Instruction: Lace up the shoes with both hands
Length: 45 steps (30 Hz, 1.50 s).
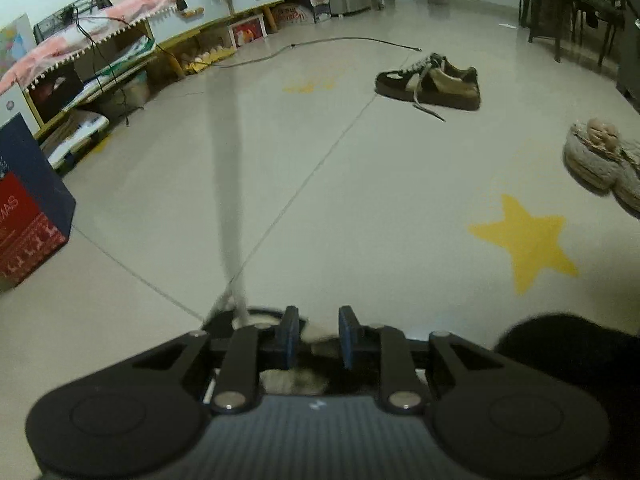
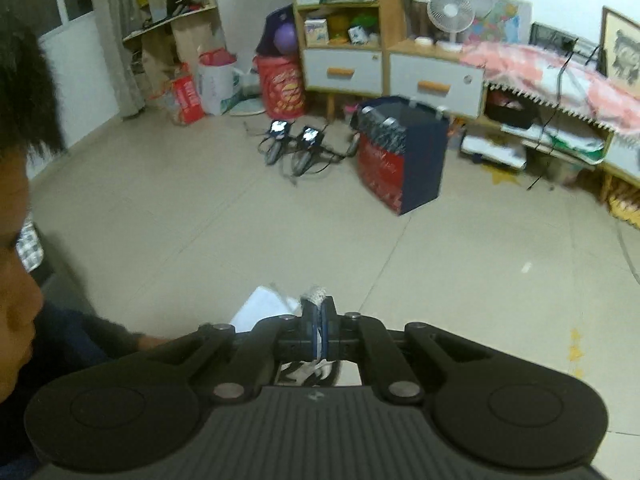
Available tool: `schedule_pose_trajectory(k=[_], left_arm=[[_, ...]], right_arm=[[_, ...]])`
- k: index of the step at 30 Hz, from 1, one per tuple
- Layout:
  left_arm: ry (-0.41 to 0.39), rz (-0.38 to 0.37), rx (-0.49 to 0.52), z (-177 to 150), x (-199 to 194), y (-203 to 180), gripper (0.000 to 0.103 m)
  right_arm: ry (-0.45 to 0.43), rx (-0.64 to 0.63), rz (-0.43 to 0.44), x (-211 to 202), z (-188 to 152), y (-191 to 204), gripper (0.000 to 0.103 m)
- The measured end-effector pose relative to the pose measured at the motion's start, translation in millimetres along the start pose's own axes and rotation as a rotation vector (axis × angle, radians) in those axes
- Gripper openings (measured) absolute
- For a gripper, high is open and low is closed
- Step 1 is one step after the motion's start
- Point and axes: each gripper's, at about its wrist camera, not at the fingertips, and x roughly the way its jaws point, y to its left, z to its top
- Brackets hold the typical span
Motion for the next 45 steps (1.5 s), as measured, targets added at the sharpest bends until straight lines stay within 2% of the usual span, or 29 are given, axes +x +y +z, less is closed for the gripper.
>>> schedule_pose_trajectory(k=[5, 8, 11, 17, 22, 28, 31, 33, 35, 37, 39, 40, 42, 45], left_arm=[[-0.03, 0.082, -0.083, 8, 18, 11, 0.028], [-0.05, 0.177, -0.135, 3, 17, 22, 0.03], [-0.05, 0.199, -0.261, -5, 13, 42, 0.03], [-0.022, 0.287, -0.328, -15, 15, 52, 0.032], [-0.013, 0.322, -0.334, -20, 10, 62, 0.034], [0.0, 0.319, -0.334, -26, 12, 66, 0.034], [0.012, 0.325, -0.397, -30, 14, 78, 0.034], [0.029, 0.314, -0.432, -33, 18, 86, 0.037], [0.053, 0.296, -0.42, -36, 24, 90, 0.04], [0.09, 0.244, -0.376, -39, 30, 88, 0.049], [0.131, 0.159, -0.321, -45, 29, 84, 0.056], [0.151, 0.127, -0.289, -48, 28, 82, 0.056], [0.184, 0.16, -0.244, -53, 22, 78, 0.054], [0.141, 0.117, -0.23, -48, 4, 72, 0.045]], right_arm=[[-0.038, 0.003, -0.01, -2, -1, 0, 0.002], [-0.063, 0.008, -0.021, -4, -3, -3, 0.003], [-0.077, 0.034, -0.03, -3, -9, -10, 0.003], [-0.107, 0.139, 0.005, 27, -39, -34, 0.003], [-0.095, 0.255, -0.007, 57, -61, -61, 0.003], [-0.057, 0.273, 0.035, 51, -66, -49, 0.003], [-0.078, 0.309, 0.06, 65, -78, -52, 0.003], [-0.105, 0.374, 0.086, 89, -91, -62, 0.003], [-0.173, 0.469, 0.074, 125, -113, -76, 0.003], [-0.228, 0.668, 0.092, 171, -154, -91, 0.003], [-0.213, 0.856, 0.088, 215, -198, -94, 0.003], [-0.197, 0.947, 0.088, 234, -222, -93, 0.003], [-0.164, 1.11, 0.084, 257, -258, -95, 0.003], [-0.182, 1.249, 0.075, 258, -282, -109, 0.003]])
